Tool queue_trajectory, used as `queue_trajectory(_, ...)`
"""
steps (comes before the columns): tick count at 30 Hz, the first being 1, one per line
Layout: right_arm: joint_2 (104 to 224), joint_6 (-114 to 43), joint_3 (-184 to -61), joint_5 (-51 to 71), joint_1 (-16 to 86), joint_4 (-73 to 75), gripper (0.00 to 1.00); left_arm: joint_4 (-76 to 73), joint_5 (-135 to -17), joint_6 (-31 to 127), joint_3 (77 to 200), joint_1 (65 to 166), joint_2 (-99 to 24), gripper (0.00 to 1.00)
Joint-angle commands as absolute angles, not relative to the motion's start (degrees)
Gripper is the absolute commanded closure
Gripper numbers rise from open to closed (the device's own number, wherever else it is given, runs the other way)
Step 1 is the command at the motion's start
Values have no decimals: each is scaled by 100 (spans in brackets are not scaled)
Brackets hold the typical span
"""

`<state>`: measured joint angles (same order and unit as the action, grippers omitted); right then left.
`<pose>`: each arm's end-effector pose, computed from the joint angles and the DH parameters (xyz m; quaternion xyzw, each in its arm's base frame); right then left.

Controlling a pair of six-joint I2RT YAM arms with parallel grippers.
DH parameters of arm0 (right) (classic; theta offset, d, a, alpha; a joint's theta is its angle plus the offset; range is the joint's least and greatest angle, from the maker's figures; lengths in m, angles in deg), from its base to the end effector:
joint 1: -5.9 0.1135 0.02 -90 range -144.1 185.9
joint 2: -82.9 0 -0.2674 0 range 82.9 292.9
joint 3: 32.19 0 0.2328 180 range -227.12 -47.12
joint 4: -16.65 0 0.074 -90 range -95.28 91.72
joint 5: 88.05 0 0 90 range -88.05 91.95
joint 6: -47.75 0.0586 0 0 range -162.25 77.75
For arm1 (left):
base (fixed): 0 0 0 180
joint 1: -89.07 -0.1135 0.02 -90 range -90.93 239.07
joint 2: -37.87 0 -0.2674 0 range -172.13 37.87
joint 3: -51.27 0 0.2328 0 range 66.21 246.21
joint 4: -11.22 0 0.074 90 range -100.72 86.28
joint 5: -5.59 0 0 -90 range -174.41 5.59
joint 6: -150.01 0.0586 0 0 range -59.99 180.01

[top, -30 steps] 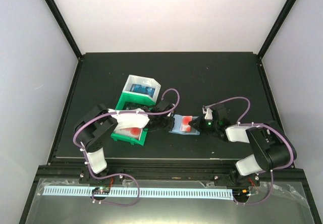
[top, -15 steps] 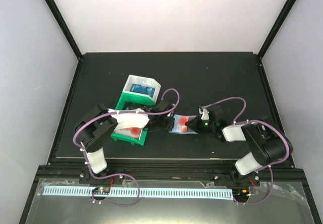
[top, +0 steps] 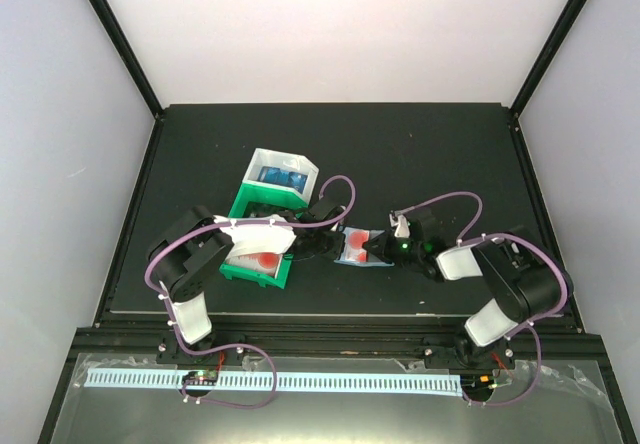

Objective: Put the credit cards into the card holder
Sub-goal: Insert the credit card into the card holder.

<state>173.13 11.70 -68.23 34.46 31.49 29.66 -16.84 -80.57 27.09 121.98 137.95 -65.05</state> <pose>0.2120 0.1365 0.1108 0.1020 0.8759 0.4497 0.1419 0.2223 -0.2606 0.1350 0.1426 0.9554 -0.1924 0.1726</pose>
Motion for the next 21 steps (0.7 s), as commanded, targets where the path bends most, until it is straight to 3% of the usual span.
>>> queue_trajectory(1,17561,1218,-6910,3409,3371,2916,98,-1851,-7926,2797,12240,13882,-6697,83)
queue_trajectory(5,17664,1262,-6977,3365,3442,2987,94,-1846,-7922,2789,12220,13890,-6658,83)
queue_trajectory(11,17339,1362,-6792,3203,3511,3179,80,-1852,-7958,2767,12180,13900,-6552,84)
queue_trajectory(14,16910,1289,-6721,2938,3541,2834,70,-1877,-8002,2766,12170,13901,-6451,84)
queue_trajectory(17,16431,1094,-6756,2528,3611,2223,52,-1834,-7924,2774,12153,13911,-6395,83)
queue_trajectory(21,16235,908,-7015,2051,3840,1485,47,-1714,-7704,2727,12062,13925,-6422,83)
